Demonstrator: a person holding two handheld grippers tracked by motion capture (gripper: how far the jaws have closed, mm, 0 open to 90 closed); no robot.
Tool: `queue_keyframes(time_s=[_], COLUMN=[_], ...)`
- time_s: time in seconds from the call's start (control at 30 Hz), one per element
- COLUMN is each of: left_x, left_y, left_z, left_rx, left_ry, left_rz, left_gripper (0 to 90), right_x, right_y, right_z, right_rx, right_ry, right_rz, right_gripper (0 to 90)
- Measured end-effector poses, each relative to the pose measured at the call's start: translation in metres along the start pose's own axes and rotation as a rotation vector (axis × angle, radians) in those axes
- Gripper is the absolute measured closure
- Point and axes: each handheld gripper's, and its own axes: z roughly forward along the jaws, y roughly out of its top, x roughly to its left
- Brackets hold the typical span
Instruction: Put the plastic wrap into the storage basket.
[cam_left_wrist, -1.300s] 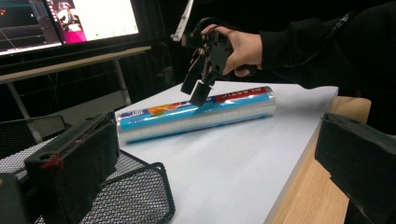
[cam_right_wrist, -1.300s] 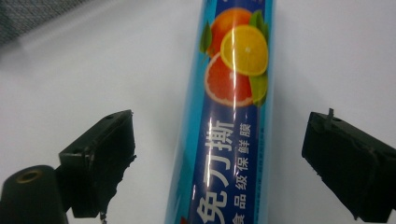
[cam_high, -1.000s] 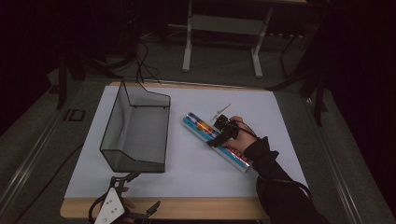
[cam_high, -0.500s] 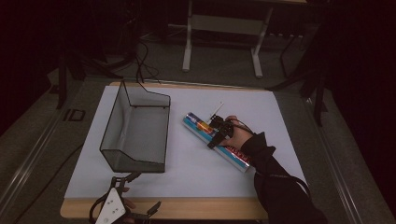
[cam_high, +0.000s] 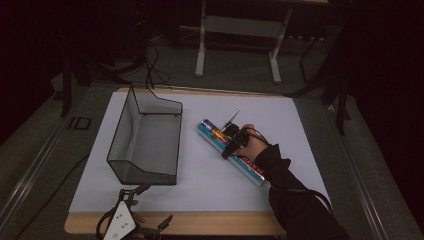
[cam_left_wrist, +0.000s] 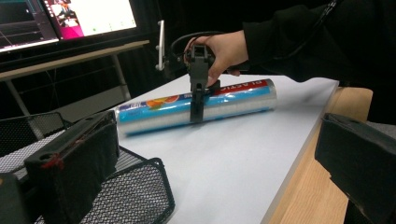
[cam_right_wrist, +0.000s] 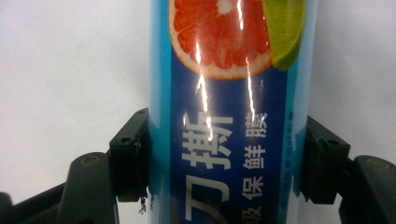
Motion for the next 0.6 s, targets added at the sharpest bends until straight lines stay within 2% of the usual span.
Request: queue_keyframes(time_s=[0.13,0.3,0.6], left_x=[0.0,0.0,0.001], left_y=[0.0,0.0,0.0], left_z=[0.0,0.0,0.001], left_rx=[-0.002,-0.005,-0.002], left_ry=[0.002,0.006,0.008], left_rz=[-0.002,-0.003,-0.003], left_gripper=[0.5,0.5,0.5], right_x=[-0.004,-0.011,-0.01], right_y=[-0.001,-0.001,0.004], right_z=[-0.009,-0.028,-0.063], right_rx=[-0.026,-0.087,-0.19], right_ry=[0.008,0.022,0.045], right_rz=[0.03,0.086,0.139], right_gripper=[31.9,31.9,31.9])
